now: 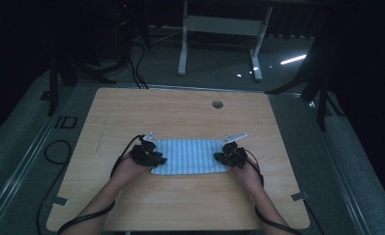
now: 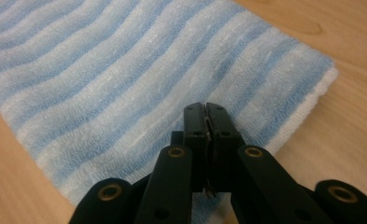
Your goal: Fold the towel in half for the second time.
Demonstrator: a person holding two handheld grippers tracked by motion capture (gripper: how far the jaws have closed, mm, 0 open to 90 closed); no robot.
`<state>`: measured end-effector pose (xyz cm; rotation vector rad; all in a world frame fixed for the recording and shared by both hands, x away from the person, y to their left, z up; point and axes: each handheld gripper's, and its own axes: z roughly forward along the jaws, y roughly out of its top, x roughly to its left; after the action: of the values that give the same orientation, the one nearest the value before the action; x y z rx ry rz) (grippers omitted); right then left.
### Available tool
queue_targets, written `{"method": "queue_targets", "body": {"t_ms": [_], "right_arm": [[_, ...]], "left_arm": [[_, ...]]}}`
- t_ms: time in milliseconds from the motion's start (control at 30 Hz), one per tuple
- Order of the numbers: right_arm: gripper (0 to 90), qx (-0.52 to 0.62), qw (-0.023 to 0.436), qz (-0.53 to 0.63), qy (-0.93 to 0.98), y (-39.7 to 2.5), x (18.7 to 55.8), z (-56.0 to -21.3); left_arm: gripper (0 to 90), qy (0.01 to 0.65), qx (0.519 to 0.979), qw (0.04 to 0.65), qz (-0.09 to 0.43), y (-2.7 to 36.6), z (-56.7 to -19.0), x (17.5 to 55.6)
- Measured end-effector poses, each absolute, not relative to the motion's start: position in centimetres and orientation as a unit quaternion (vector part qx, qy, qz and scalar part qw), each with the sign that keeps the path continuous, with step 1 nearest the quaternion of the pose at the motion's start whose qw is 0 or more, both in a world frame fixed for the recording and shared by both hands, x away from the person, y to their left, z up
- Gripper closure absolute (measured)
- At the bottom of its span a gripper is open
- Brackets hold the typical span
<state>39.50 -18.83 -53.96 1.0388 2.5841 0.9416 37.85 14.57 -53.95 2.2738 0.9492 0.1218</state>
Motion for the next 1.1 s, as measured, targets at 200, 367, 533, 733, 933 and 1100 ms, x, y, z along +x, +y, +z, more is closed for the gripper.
{"method": "queue_targets", "body": {"t_ms": [200,367,533,733,933,1100], "right_arm": [[87.6,0.351,0.103,0.314,0.876,-18.1,40.7,-53.9],[87.1,0.354,0.105,0.314,0.875,-17.6,42.0,-53.9],[87.0,0.364,0.097,0.320,0.869,-17.4,42.7,-53.9],[84.9,0.370,0.089,0.328,0.865,-17.7,42.7,-54.0],[73.1,0.363,0.088,0.336,0.864,-17.9,42.2,-53.0],[49.3,0.358,0.095,0.354,0.858,-18.4,41.8,-51.9]], "left_arm": [[64.5,0.373,0.865,0.332,0.044,15.3,-54.0,39.3],[64.4,0.386,0.858,0.334,0.054,15.6,-54.0,40.2],[64.2,0.391,0.855,0.336,0.049,15.9,-54.0,40.7],[63.5,0.391,0.856,0.335,0.053,15.7,-53.9,40.6],[59.7,0.392,0.850,0.348,0.057,15.9,-53.3,40.1],[42.5,0.392,0.841,0.369,0.052,15.8,-52.6,39.4]]}}
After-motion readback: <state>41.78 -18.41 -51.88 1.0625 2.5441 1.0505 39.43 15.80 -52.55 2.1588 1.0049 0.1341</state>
